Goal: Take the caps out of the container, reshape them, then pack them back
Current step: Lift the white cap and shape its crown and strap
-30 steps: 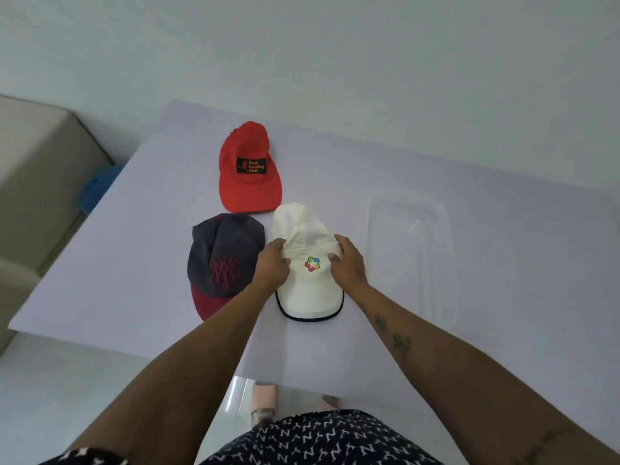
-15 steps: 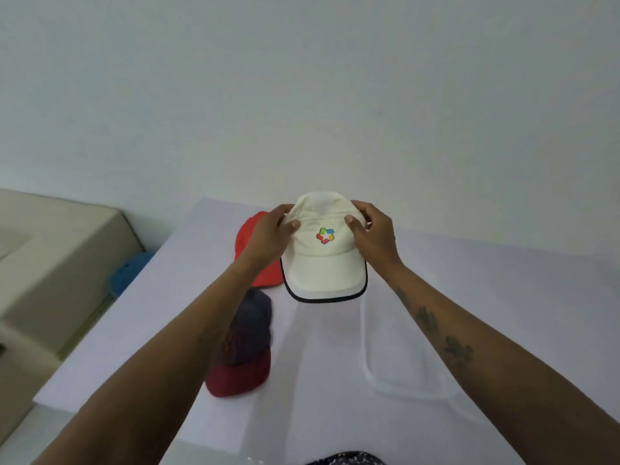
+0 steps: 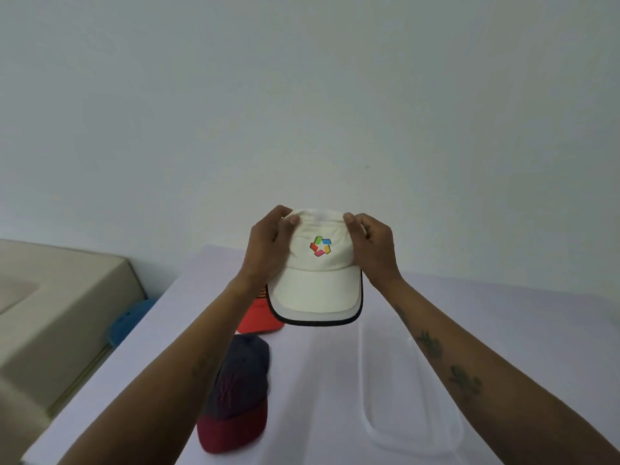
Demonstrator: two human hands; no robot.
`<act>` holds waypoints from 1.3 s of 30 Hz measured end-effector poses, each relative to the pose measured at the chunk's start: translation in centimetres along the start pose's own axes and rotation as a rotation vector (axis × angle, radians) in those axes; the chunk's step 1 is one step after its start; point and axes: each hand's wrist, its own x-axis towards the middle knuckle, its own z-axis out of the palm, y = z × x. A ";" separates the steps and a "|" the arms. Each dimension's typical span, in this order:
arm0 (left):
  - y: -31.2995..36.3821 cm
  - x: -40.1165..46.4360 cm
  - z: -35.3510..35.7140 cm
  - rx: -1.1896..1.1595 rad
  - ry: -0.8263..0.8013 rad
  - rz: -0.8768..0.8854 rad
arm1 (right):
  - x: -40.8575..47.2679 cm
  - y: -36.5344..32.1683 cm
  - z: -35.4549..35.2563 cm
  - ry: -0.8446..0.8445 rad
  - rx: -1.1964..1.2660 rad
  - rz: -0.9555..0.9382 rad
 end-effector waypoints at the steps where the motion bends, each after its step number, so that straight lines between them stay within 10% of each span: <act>1: 0.4 -0.1 -0.1 -0.041 0.004 -0.017 | -0.1 -0.3 0.2 0.028 0.005 -0.006; 13: 1.6 1.4 -3.5 0.129 -0.582 -0.167 | -0.9 -1.5 0.2 -0.009 0.042 -0.078; 19: 2.9 1.0 -2.2 0.121 -0.402 -0.106 | -0.2 -1.8 0.8 -0.090 0.040 -0.058; 26: 2.7 1.3 -3.2 0.303 -0.594 -0.097 | 0.1 -1.1 1.1 -0.060 -0.078 -0.079; 33: 2.8 0.7 -2.3 0.144 -0.364 -0.052 | 0.5 -2.8 1.5 -0.324 -0.165 -0.076; 39: 2.9 -0.1 -0.9 0.077 -0.103 -0.106 | -0.2 -3.2 2.3 -0.083 0.053 -0.014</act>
